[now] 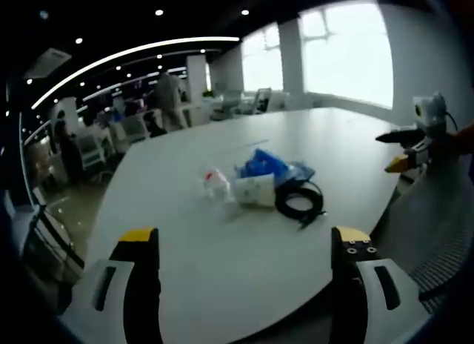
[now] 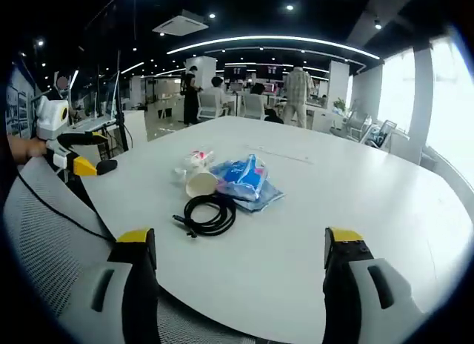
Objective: Arrange the tabletop items into an orderly group along one side of the table until the central work area is clear of visible clutter.
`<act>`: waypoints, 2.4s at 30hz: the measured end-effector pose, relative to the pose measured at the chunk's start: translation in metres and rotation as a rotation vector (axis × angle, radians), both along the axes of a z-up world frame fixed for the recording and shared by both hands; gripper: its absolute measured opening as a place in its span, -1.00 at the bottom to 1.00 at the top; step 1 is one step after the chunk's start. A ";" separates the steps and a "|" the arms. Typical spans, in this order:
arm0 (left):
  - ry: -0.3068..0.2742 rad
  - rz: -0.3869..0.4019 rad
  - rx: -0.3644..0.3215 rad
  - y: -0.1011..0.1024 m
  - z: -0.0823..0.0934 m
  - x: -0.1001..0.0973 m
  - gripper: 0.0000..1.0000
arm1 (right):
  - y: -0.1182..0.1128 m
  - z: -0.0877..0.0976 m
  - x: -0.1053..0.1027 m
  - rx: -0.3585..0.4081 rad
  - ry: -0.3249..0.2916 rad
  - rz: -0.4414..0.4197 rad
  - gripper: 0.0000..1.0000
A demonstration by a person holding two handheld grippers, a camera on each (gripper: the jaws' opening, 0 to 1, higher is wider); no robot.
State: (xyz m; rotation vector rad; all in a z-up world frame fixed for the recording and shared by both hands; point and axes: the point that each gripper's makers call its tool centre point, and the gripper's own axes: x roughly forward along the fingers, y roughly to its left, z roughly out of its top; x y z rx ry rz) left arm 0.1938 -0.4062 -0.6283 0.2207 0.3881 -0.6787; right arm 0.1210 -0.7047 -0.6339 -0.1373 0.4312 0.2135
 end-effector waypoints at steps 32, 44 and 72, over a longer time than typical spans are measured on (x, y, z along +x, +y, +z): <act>0.009 0.001 0.000 0.000 -0.002 0.000 0.83 | -0.001 -0.002 0.000 0.000 0.009 0.001 0.84; 0.014 0.000 0.003 0.000 -0.003 0.000 0.82 | 0.000 -0.003 0.000 0.001 0.013 0.004 0.83; 0.072 0.009 0.009 0.000 -0.010 0.002 0.82 | -0.001 -0.002 -0.001 0.008 0.011 -0.003 0.78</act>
